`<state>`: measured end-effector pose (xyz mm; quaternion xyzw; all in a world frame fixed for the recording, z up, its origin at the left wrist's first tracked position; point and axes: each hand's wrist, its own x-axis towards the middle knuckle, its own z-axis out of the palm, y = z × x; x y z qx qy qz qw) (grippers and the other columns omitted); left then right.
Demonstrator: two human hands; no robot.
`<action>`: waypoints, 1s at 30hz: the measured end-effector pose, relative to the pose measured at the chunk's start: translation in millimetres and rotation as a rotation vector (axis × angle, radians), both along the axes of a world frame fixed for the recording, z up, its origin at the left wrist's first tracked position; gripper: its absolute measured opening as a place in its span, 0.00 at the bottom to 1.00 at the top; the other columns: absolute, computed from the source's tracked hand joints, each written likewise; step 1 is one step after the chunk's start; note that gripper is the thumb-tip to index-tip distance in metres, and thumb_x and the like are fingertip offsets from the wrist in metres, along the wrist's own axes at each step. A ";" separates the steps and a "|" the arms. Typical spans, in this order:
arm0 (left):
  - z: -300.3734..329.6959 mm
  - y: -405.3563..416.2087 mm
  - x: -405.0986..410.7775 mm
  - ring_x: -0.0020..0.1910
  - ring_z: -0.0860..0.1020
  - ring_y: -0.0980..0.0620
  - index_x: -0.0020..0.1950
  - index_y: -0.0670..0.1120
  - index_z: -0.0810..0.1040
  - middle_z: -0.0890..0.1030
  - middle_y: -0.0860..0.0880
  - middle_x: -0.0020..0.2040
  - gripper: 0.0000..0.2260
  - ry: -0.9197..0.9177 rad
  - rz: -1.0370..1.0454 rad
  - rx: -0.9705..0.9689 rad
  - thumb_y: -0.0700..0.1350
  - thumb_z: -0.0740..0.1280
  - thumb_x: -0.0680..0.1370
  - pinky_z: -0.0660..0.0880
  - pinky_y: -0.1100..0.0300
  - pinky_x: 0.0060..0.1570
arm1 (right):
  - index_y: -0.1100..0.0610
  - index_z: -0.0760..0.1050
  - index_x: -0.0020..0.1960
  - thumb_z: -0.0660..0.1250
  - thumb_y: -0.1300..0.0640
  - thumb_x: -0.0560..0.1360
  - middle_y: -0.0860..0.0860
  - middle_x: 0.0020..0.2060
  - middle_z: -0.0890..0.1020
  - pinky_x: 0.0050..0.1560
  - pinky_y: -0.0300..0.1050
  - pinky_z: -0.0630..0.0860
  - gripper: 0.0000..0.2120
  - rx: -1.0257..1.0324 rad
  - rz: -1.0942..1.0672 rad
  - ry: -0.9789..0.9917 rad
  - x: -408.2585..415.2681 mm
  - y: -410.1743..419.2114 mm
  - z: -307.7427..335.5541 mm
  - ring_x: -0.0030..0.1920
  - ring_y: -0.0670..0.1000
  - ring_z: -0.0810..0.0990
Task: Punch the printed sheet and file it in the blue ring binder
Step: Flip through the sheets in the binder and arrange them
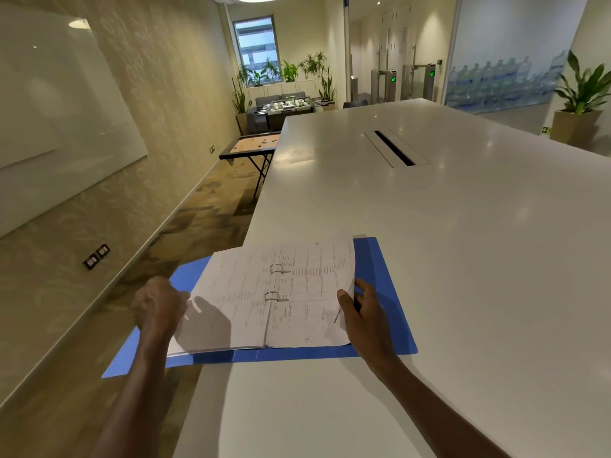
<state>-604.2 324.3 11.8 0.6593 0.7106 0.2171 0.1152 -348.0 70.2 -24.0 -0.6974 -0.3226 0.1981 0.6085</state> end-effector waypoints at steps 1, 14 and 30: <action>8.3 -14.7 8.9 0.46 0.80 0.36 0.49 0.37 0.81 0.83 0.37 0.47 0.15 0.006 -0.005 0.033 0.49 0.74 0.71 0.74 0.52 0.41 | 0.53 0.63 0.68 0.60 0.52 0.80 0.50 0.61 0.79 0.36 0.30 0.78 0.18 0.000 0.002 0.006 0.1 0.0 -0.1 0.45 0.40 0.79; 45.0 -97.0 111.2 0.48 0.81 0.50 0.58 0.43 0.82 0.85 0.46 0.51 0.19 -0.371 -0.378 0.094 0.53 0.74 0.73 0.75 0.58 0.48 | 0.52 0.63 0.68 0.62 0.51 0.79 0.50 0.61 0.79 0.38 0.33 0.79 0.19 -0.024 -0.002 -0.038 0.6 -0.2 -0.9 0.46 0.42 0.80; 12.1 -161.9 189.8 0.32 0.81 0.56 0.44 0.45 0.86 0.84 0.48 0.36 0.03 -0.494 -0.675 -0.253 0.43 0.75 0.72 0.77 0.64 0.36 | 0.53 0.67 0.65 0.70 0.51 0.74 0.50 0.57 0.80 0.47 0.32 0.76 0.23 -0.089 -0.021 -0.163 1.3 -1.8 -1.3 0.51 0.45 0.79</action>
